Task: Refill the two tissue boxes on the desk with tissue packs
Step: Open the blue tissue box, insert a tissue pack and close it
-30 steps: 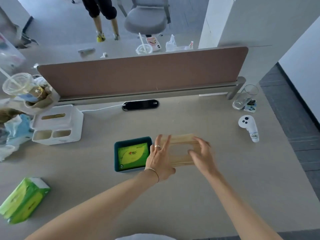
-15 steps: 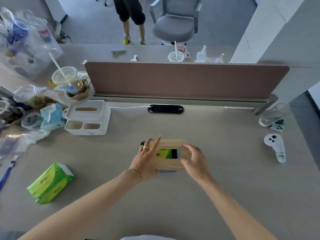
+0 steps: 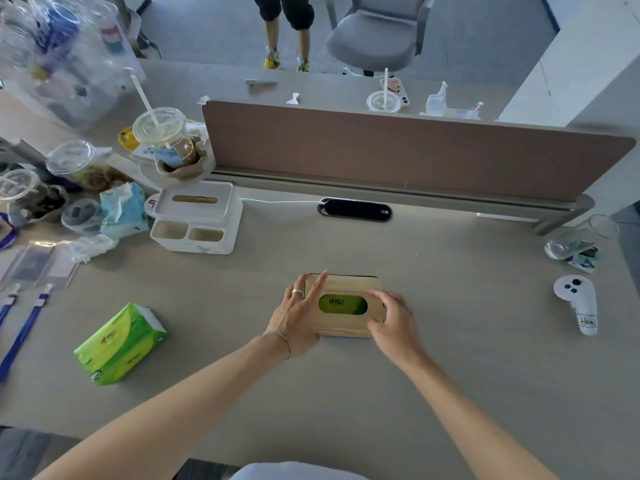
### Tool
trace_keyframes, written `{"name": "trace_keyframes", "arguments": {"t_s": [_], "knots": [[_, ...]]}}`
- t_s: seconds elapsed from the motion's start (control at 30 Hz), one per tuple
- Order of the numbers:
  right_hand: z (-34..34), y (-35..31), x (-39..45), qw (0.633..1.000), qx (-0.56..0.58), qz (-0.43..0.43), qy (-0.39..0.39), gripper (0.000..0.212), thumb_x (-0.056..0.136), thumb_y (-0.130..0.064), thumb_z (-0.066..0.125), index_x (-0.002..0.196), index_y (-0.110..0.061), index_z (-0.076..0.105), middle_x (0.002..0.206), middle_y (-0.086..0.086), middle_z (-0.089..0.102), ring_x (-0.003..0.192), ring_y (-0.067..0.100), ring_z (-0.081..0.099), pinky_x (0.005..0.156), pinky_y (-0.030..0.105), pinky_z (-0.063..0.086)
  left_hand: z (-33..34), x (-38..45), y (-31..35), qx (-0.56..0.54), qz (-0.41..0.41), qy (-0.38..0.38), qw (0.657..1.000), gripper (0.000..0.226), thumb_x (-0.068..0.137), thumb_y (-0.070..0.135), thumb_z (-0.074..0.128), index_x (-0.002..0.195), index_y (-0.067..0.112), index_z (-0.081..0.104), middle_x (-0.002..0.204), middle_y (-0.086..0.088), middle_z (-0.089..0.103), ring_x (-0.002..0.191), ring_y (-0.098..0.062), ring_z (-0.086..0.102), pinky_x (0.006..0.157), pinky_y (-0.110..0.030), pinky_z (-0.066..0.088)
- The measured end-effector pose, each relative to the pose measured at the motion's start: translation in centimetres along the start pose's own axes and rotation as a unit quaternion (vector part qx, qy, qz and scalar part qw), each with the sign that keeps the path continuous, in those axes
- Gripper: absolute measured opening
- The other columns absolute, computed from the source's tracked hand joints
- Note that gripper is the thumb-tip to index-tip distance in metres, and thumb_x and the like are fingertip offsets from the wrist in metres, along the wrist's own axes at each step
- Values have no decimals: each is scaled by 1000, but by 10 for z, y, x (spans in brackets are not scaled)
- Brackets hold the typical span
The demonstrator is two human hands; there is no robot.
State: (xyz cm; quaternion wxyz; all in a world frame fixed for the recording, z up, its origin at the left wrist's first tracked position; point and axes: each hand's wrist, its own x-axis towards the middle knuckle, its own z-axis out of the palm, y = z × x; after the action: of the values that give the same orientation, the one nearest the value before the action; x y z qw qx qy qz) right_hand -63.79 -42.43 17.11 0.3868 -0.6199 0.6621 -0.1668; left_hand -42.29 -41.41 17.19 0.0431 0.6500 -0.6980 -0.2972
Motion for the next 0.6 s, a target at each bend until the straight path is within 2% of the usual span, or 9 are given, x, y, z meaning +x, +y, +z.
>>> {"name": "trace_keyframes", "arguments": {"t_s": [0.33, 0.47, 0.53, 0.6], "knots": [[5, 4, 4, 998, -53, -21, -10, 63, 77, -4, 64, 138, -16, 54, 140, 6, 54, 132, 24, 47, 113, 35, 36, -4, 4, -4, 28, -10, -24, 999, 119, 67, 16, 73, 155, 41, -2, 152, 1, 12, 130, -27, 37, 73, -36, 57], [5, 16, 5, 995, -94, -32, -30, 70, 85, -18, 75, 148, -17, 44, 156, 4, 38, 143, 23, 36, 115, 29, 28, -9, 9, -7, 56, -8, -37, 998, 116, 66, 27, 81, 156, 39, 8, 152, 1, 13, 127, -25, 41, 77, -33, 54], [3, 23, 6, 990, -125, -44, -48, 77, 86, -27, 75, 152, -21, 37, 162, 3, 27, 146, 24, 32, 117, 33, 28, -12, 12, -9, 68, -3, -38, 997, 116, 64, 33, 84, 155, 37, 13, 150, 0, 17, 125, -25, 42, 84, -32, 51], [-2, 28, 8, 981, -168, -60, -71, 83, 86, -35, 74, 155, -28, 28, 167, -2, 14, 144, 28, 33, 114, 40, 35, -13, 15, -11, 84, 6, -36, 996, 115, 60, 39, 88, 152, 37, 18, 148, 0, 21, 124, -26, 43, 90, -33, 48]]}}
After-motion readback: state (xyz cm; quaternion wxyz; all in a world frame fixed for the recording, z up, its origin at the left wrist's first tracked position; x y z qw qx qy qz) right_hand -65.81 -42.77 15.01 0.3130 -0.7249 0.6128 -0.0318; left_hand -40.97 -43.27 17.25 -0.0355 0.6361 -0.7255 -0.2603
